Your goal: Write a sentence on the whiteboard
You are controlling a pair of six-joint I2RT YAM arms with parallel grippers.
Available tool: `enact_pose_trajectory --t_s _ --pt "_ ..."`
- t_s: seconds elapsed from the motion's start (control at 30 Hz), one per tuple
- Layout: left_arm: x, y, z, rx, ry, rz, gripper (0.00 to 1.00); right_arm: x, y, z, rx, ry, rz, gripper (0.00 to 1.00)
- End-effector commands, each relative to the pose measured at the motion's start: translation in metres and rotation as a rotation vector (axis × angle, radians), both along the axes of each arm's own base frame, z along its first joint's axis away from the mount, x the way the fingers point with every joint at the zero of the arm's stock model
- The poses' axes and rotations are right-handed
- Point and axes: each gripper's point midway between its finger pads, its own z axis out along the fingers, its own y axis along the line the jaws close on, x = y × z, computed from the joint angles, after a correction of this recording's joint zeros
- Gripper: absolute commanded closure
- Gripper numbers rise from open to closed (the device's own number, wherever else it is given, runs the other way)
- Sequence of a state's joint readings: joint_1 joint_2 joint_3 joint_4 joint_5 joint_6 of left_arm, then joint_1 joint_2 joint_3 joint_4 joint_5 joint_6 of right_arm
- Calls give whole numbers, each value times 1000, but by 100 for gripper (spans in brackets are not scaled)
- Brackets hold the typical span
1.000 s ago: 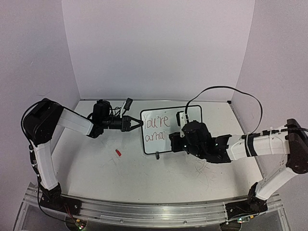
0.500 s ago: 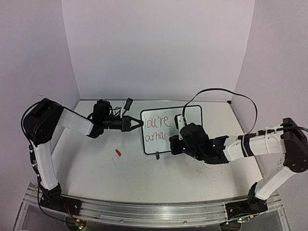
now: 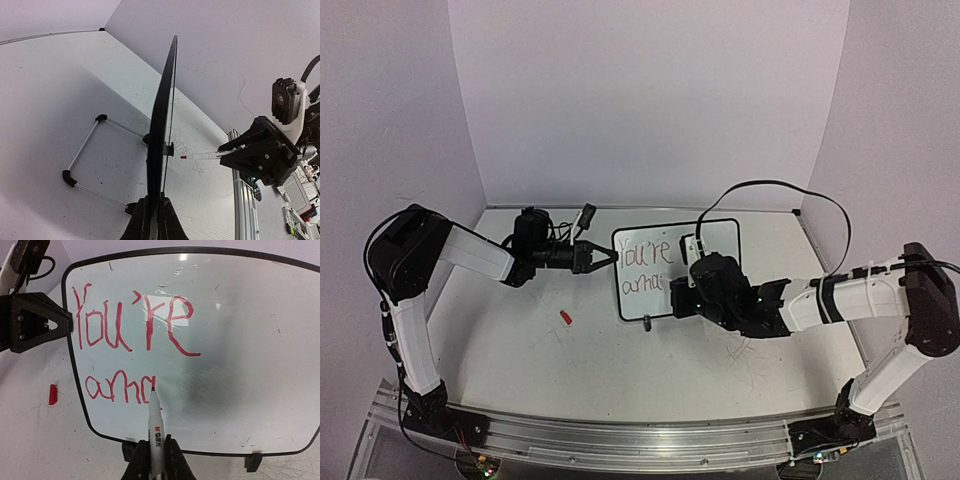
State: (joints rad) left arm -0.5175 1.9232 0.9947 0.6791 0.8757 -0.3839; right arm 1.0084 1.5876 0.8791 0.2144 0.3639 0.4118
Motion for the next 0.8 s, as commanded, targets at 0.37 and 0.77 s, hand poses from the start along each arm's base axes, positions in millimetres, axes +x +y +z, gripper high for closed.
enact_pose_trajectory --t_s 0.37,0.77 --pt "-12 -10 16 -4 -38 -50 100 14 10 6 -5 -8 -34 100" --pt "-12 -10 16 -3 -37 -48 100 18 2 -2 -17 5 -80 100"
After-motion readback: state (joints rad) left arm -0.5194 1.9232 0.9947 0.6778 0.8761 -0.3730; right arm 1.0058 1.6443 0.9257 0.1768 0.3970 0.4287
